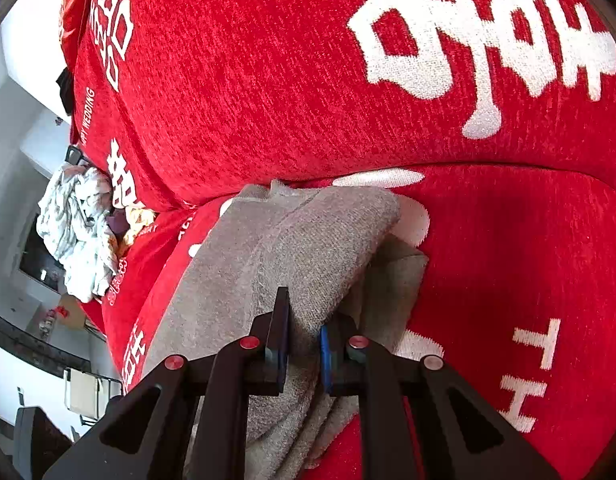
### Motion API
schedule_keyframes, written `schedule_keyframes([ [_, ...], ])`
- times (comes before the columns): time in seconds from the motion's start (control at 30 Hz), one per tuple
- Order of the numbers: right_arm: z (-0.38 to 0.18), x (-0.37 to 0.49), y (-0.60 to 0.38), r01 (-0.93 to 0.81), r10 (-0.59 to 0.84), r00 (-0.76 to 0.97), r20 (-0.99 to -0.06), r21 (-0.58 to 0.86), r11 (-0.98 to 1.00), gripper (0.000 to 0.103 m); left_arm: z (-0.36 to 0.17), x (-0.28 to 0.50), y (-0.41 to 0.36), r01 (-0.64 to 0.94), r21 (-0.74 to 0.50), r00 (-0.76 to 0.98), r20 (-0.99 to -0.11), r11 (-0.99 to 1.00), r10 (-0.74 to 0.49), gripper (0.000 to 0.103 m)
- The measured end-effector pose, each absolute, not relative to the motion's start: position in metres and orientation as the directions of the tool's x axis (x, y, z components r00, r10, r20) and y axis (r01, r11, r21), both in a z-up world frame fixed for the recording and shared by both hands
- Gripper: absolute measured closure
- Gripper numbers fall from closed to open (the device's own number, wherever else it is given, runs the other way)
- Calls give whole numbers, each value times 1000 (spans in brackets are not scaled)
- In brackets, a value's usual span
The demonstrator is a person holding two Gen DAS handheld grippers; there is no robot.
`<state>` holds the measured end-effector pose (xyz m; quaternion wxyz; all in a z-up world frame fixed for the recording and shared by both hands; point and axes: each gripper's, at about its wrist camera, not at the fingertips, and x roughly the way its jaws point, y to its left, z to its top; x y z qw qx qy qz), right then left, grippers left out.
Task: Fold small clothes
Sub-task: 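Fold the held sweater side over onto the rest with both grippers, then open both grippers and lift them off the folded sweater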
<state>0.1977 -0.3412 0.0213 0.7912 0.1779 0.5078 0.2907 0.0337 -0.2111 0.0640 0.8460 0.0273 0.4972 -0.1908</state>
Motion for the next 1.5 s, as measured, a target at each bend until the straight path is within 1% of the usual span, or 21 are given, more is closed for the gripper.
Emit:
schedule_keyframes([
  [0.07,12,199,-343,-254,629,307,-714,575,778,89,60,32,-216,356,-120,433,-858,927,-278,83],
  [0.1,8,200,-344,-231,625,304,-719,581,780,88,57,31,-216,349,-113,435,-860,930,-267,80],
  [0.13,5,199,-344,-215,623,303,-721,585,782,85,57,31,-214,345,-126,426,-862,930,-275,70],
  [0.2,6,197,-349,-178,597,315,-738,572,801,75,60,31,-207,338,-199,390,-860,920,-330,36],
  [0.23,9,195,-351,-164,571,325,-754,550,819,59,63,31,-202,323,-227,376,-860,919,-345,4],
  [0.27,15,192,-355,-148,537,339,-772,520,841,47,69,28,-195,297,-239,387,-855,925,-345,0],
  [0.33,30,181,-364,-144,526,380,-761,513,846,44,81,19,-181,300,-276,405,-830,913,-384,0],
  [0.47,78,137,-364,-259,598,452,-662,544,798,44,99,2,-148,327,-315,431,-790,891,-437,0],
  [0.57,96,107,-340,-394,717,389,-578,599,697,42,109,8,-116,274,-297,497,-770,915,-399,0],
  [0.63,95,96,-323,-421,761,345,-549,634,649,42,112,19,-89,183,-314,540,-760,932,-362,0],
  [0.7,86,97,-310,-412,761,325,-561,641,648,42,110,33,-65,98,-345,572,-748,933,-337,0],
  [0.77,69,104,-305,-359,749,311,-586,657,663,42,102,50,-46,4,-316,582,-771,949,-259,0],
  [0.87,36,109,-311,-241,675,315,-667,631,737,45,76,68,-34,-83,-264,516,-836,961,-185,0],
  [0.9,27,105,-318,-218,691,324,-647,660,719,48,66,72,-33,-100,-245,476,-863,964,-169,0],
  [0.97,20,92,-327,-193,714,338,-613,697,690,50,50,68,-31,-91,-235,433,-884,968,-174,0],
  [1.03,21,75,-328,-179,695,357,-624,685,706,50,48,61,-26,-83,-255,439,-877,963,-194,0],
  [1.17,51,31,-331,-235,602,458,-654,565,791,48,67,37,-15,-42,-326,483,-834,945,-266,0],
  [1.3,56,13,-326,-247,556,487,-673,505,827,48,73,15,-29,70,-259,501,-826,963,-258,0],
  [1.4,48,16,-320,-242,515,482,-709,457,856,48,63,10,-38,95,-219,482,-843,971,-237,0],
  [1.43,45,15,-319,-252,513,472,-717,448,858,49,61,12,-38,85,-215,480,-847,973,-229,0],
  [1.5,39,21,-312,-253,453,467,-759,377,891,75,55,22,-31,37,-195,479,-857,980,-189,0],
])
